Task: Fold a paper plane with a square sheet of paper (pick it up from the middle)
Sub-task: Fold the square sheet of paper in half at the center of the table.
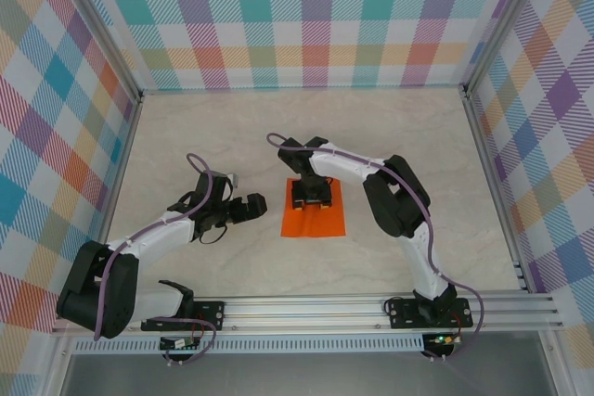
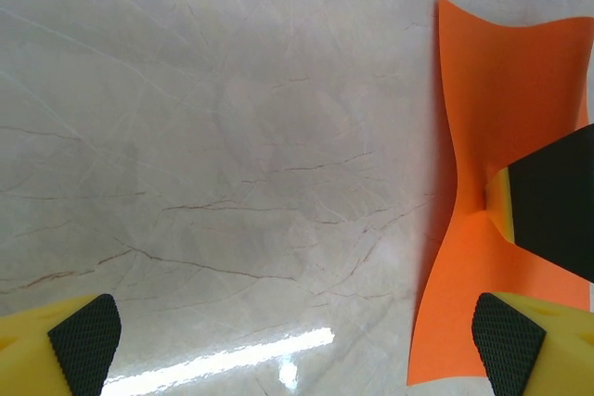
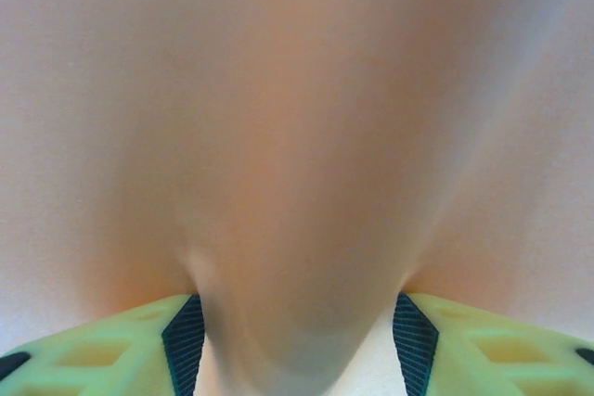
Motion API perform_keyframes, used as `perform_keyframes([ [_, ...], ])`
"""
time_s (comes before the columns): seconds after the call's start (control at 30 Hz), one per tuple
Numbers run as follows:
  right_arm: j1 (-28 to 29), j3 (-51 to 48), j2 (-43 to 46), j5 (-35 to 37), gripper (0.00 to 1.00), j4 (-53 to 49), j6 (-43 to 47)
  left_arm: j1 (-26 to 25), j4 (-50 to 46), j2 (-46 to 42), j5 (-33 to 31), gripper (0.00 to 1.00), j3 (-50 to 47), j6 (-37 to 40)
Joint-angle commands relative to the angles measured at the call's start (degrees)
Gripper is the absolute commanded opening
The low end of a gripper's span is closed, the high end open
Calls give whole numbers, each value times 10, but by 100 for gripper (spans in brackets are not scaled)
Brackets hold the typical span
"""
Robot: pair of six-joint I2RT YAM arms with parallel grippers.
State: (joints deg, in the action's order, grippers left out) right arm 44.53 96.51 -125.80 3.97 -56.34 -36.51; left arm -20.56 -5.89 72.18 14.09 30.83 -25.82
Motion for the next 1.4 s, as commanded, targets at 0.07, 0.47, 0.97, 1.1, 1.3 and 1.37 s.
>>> perform_keyframes([
  [0.07, 9, -21, -7, -22, 46, 5, 15, -6, -14, -22, 0, 100, 16, 6],
  [0.47, 8, -118, 124, -70, 28, 94, 11, -6, -35, -50, -5, 100, 16, -3],
  [0.97, -59, -290, 294, -396, 31, 384, -44, -6, -49, -133, 9, 100, 2, -59],
  [1.1, -106, -371, 286, -455, 31, 467, -71, -9, -24, -136, 35, 100, -4, -92],
  [1.3, -147, -410, 264, -454, 37, 432, -13, -42, 0, -129, 34, 100, -9, -129],
  [1.37, -156, -409, 261, -435, 42, 397, 18, -58, 3, -125, 22, 100, -8, -134],
])
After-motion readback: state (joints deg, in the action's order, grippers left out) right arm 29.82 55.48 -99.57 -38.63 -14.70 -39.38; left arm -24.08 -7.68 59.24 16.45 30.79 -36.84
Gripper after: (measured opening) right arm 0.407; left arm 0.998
